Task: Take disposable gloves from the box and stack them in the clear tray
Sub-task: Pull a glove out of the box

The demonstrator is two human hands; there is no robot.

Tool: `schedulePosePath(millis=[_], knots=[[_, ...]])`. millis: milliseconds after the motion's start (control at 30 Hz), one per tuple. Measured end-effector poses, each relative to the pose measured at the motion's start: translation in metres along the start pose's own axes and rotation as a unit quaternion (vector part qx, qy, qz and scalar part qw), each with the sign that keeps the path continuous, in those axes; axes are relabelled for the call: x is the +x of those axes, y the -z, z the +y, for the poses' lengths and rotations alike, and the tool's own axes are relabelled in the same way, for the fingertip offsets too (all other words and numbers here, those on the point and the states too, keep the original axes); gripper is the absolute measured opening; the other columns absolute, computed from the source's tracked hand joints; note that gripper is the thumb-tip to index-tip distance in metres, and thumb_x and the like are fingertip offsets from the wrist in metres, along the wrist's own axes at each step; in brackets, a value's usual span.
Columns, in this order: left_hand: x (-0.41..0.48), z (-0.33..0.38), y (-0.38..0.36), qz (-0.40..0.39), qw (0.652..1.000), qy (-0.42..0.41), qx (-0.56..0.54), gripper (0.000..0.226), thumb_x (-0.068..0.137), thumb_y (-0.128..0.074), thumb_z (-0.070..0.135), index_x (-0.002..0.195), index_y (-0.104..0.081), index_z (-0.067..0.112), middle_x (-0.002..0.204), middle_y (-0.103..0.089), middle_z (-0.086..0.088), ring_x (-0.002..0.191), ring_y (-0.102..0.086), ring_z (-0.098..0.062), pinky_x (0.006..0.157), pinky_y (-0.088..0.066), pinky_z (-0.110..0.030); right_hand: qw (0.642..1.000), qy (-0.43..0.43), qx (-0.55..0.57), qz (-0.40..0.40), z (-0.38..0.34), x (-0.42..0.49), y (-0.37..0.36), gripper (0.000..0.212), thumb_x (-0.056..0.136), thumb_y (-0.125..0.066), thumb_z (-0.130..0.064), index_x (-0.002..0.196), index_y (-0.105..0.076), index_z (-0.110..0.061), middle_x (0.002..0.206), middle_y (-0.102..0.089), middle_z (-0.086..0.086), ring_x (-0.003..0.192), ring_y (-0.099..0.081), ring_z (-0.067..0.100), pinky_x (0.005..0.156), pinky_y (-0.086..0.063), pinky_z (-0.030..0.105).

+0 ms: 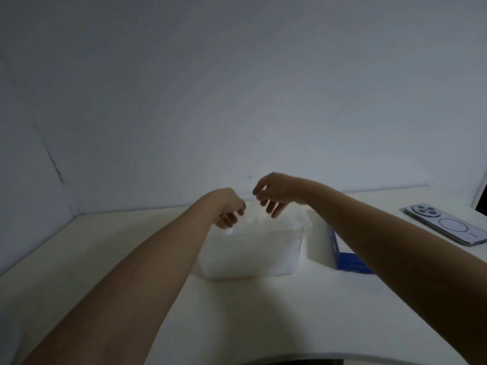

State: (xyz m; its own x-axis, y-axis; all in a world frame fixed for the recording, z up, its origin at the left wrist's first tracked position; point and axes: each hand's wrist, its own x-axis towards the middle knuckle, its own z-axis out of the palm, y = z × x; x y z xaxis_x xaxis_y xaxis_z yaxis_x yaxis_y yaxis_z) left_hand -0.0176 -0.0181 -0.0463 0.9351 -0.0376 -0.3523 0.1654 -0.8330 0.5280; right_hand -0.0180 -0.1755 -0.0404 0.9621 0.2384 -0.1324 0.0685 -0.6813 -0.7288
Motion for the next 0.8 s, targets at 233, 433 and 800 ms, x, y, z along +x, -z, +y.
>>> schedulePosePath(millis=[233, 433, 800], knots=[[-0.030, 0.078, -0.023, 0.084, 0.978, -0.167, -0.096, 0.022, 0.094, -0.055, 0.017, 0.107, -0.065, 0.002, 0.082, -0.066, -0.007, 0.064, -0.059, -0.018, 0.057, -0.050, -0.026, 0.978, 0.036, -0.053, 0.200, 0.043, -0.040, 0.057, 0.016, 0.092, -0.057, -0.011, 0.092, -0.072, -0.005, 0.075, -0.071, 0.008, 0.055, -0.065, 0.015, 0.047, -0.051, 0.019], [-0.032, 0.130, -0.098, 0.056, 0.966, -0.243, -0.074, 0.014, 0.092, -0.056, 0.013, 0.100, -0.064, 0.005, 0.088, -0.066, -0.011, 0.070, -0.062, -0.023, 0.075, -0.058, -0.034, 0.942, -0.074, -0.059, 0.323, 0.129, -0.068, 0.084, 0.020, 0.092, -0.054, -0.017, 0.090, -0.070, -0.006, 0.077, -0.070, 0.010, 0.065, -0.066, 0.022, 0.068, -0.059, 0.036], [0.002, 0.144, -0.170, -0.029, 0.978, -0.183, 0.097, 0.033, 0.078, -0.078, 0.027, 0.096, -0.058, 0.008, 0.087, -0.063, -0.008, 0.080, -0.062, -0.024, 0.076, -0.051, -0.031, 0.961, -0.142, -0.129, 0.199, 0.174, -0.074, 0.071, 0.027, 0.091, -0.065, -0.031, 0.095, -0.068, -0.005, 0.091, -0.069, 0.010, 0.082, -0.065, 0.022, 0.079, -0.055, 0.033]])
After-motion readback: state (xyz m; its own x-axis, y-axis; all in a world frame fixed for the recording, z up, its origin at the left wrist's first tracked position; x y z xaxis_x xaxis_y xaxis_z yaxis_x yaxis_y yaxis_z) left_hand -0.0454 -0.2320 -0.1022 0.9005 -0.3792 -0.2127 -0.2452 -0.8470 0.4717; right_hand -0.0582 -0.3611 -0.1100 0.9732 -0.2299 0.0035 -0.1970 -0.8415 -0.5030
